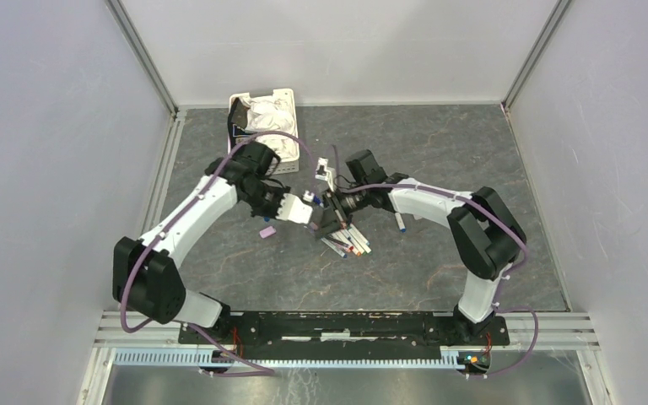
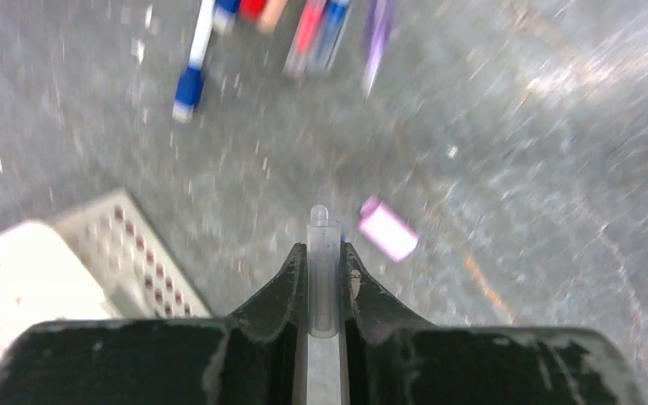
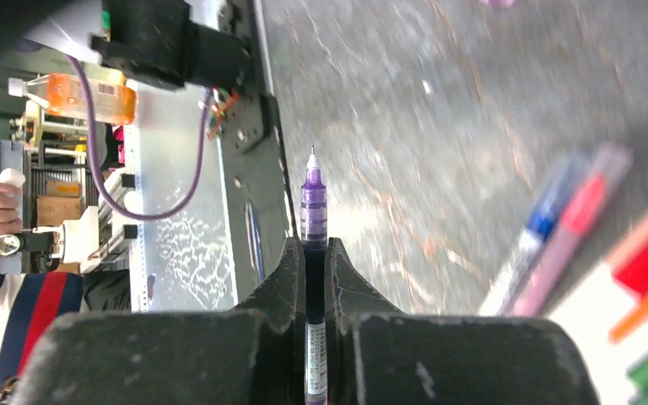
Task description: Open the pen caps
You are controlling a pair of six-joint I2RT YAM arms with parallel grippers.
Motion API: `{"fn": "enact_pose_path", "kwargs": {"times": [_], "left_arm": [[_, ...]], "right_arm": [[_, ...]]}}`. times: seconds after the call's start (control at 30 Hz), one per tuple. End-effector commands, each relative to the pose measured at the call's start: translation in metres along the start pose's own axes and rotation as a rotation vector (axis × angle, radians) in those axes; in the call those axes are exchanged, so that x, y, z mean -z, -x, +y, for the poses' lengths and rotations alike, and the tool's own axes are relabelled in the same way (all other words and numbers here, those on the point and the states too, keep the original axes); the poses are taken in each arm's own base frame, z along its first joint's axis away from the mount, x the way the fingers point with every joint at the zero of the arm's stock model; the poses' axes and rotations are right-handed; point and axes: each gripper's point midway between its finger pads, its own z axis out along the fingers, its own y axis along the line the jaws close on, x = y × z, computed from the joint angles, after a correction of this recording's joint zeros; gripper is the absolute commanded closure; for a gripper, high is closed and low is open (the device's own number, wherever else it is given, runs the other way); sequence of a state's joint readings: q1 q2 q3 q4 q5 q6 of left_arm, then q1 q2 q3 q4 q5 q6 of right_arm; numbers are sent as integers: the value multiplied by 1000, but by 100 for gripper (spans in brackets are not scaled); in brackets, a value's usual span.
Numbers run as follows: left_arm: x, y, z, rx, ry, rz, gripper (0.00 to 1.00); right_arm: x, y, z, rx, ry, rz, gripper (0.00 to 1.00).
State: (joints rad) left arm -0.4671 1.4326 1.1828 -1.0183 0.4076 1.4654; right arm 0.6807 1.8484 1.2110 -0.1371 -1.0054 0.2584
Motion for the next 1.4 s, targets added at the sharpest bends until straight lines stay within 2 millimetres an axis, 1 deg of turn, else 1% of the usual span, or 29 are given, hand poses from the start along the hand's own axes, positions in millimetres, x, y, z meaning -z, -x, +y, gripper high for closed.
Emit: {"fn": "enact_pose_path", "kwargs": {"times": [0.0,0.03,0.07,0.1,0.17,0.27,0.4,0.47,0.5,0.57,0.63,0.67,0.7,0.77,0.8,0.87,0.97,1.03,1.1,1.2,1.27,1.3,1.37], "left_arm": [[38,-53,30,1,110,146,98],[43,-62,32,13,121,160,98],[45,-67,34,21,126,167,98],[45,-70,35,27,131,170,98],[42,-70,36,45,139,154,98],[31,-58,31,67,126,80,98],[17,-30,23,77,100,-10,98],[10,-22,20,76,100,-29,98],[7,-21,20,84,98,-37,98],[-5,-21,22,135,91,-49,98],[-19,-27,22,190,70,-45,98],[-26,-31,22,222,65,-34,98],[-33,-39,23,238,62,-13,98],[-46,-53,25,261,73,29,98],[-52,-59,25,267,75,44,96],[-61,-66,25,283,80,61,93],[-75,-78,21,310,78,89,85],[-82,-84,18,329,68,104,76],[-88,-87,14,345,59,109,65],[-91,-87,11,353,56,101,54],[-89,-83,13,363,61,86,48],[-87,-81,15,371,64,77,42],[-81,-74,20,378,75,56,38]], "right_arm": [[28,-43,-15,-61,-95,50,100],[32,-48,-18,-65,-110,51,100],[34,-52,-19,-67,-117,51,100],[37,-55,-21,-72,-127,47,100],[44,-52,-25,-75,-159,31,100],[51,-40,-21,-62,-155,-16,100],[52,-27,-14,-46,-137,-29,100],[59,-21,-19,-38,-178,-37,100],[65,-16,-26,-39,-225,-51,100],[86,-8,-51,-67,-374,-103,100],[121,-6,-87,-121,-597,-162,100],[144,-9,-106,-153,-719,-196,100],[166,-12,-120,-181,-828,-224,100],[198,-16,-135,-198,-976,-281,100],[209,-19,-140,-205,-1029,-299,100],[227,-23,-150,-216,-1119,-324,100],[240,-30,-164,-239,-1208,-307,100],[238,-33,-171,-249,-1211,-299,100],[239,-37,-178,-257,-1235,-294,100],[237,-40,-187,-264,-1244,-287,100],[237,-43,-192,-273,-1257,-281,95],[237,-43,-194,-273,-1260,-282,91],[237,-45,-198,-279,-1272,-277,84]]}}
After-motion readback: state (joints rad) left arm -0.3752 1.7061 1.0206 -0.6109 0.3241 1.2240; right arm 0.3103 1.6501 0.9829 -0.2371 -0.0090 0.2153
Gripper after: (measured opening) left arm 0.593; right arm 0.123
